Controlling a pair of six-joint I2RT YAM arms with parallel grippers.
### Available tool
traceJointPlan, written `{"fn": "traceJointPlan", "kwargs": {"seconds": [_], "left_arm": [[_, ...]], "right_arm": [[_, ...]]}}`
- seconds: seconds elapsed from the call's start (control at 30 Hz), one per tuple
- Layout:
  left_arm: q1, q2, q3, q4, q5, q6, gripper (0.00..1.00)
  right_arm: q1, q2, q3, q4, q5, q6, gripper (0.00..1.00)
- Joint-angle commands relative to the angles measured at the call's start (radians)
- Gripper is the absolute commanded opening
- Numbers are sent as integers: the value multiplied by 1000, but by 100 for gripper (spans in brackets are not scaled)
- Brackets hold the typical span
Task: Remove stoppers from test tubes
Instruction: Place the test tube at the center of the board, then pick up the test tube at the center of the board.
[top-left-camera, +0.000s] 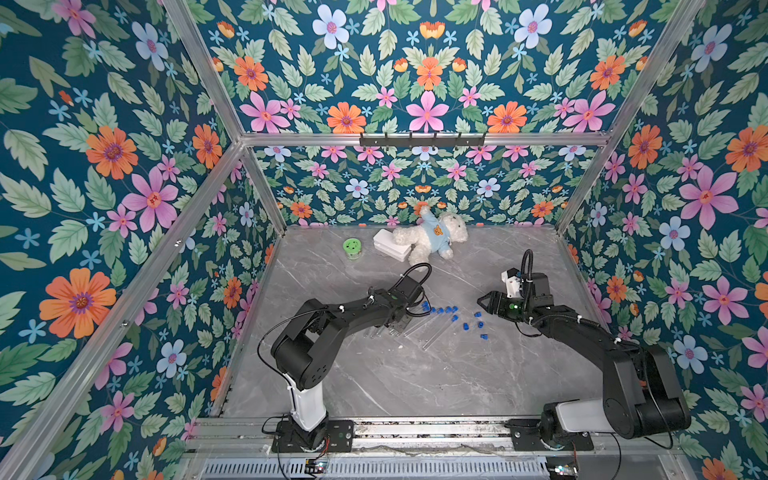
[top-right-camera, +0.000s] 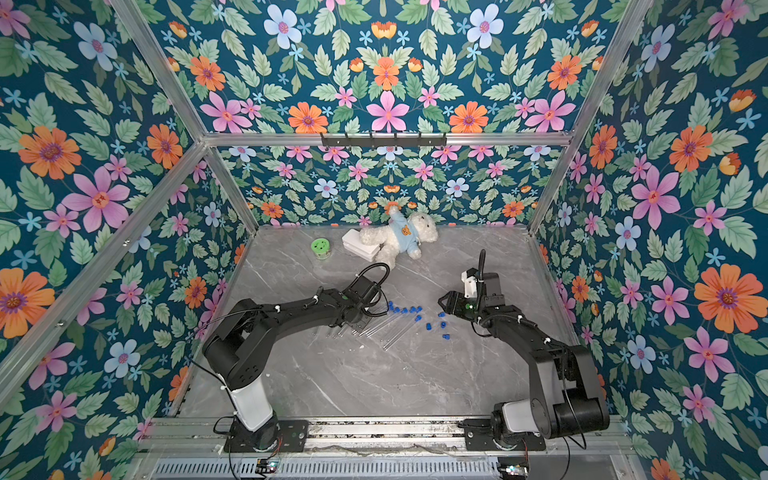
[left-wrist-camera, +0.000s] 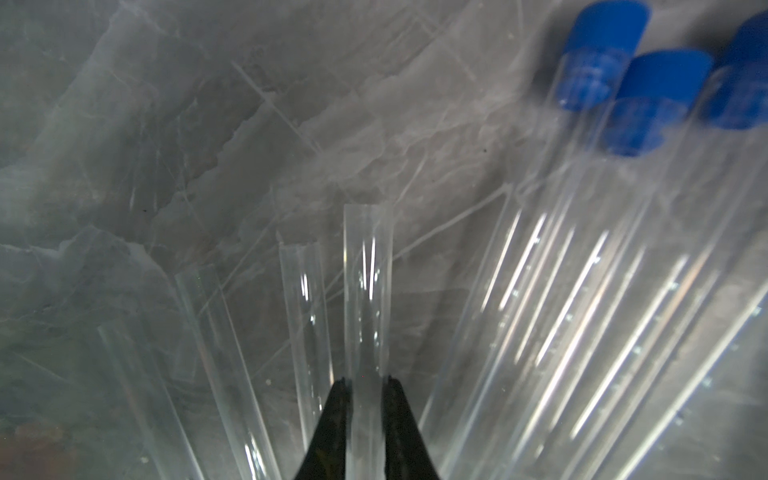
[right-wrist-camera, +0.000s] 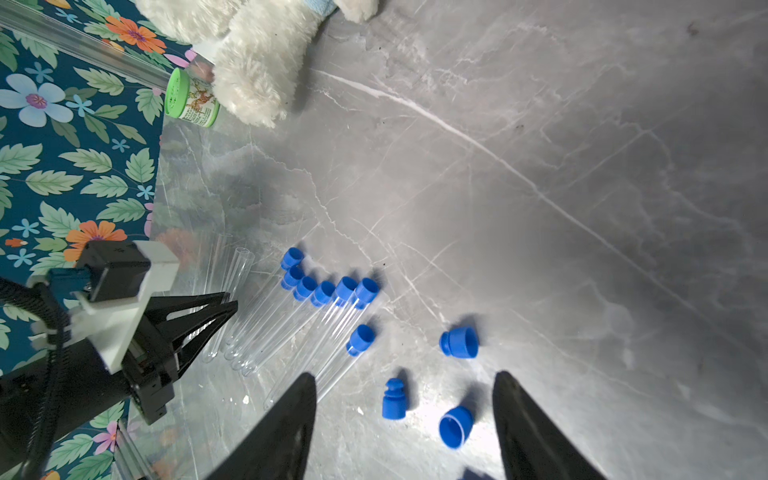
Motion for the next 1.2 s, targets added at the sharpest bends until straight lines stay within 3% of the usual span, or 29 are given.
{"fn": "traceJointPlan", "kwargs": {"seconds": [0.0,0.23,0.47,0.8,1.17], "left_arm": [[3,4,-2,6,3,-7,7],[10,6,-4,14,18,-8,19],[11,-5,7,-2,22,-9,28],[-8,-52,42,-54,7,-5,29],[-37,10,101,-43,65,40,31]], "right_arm": [[0,-17,-5,35,0,1,69],[1,-46,-24,77,-31,12,77],[1,-49,-26,78,-36,16,78],[3,-63,-42,74,-60,17,79],[112,-61,-88,179,-185,1,87]]}}
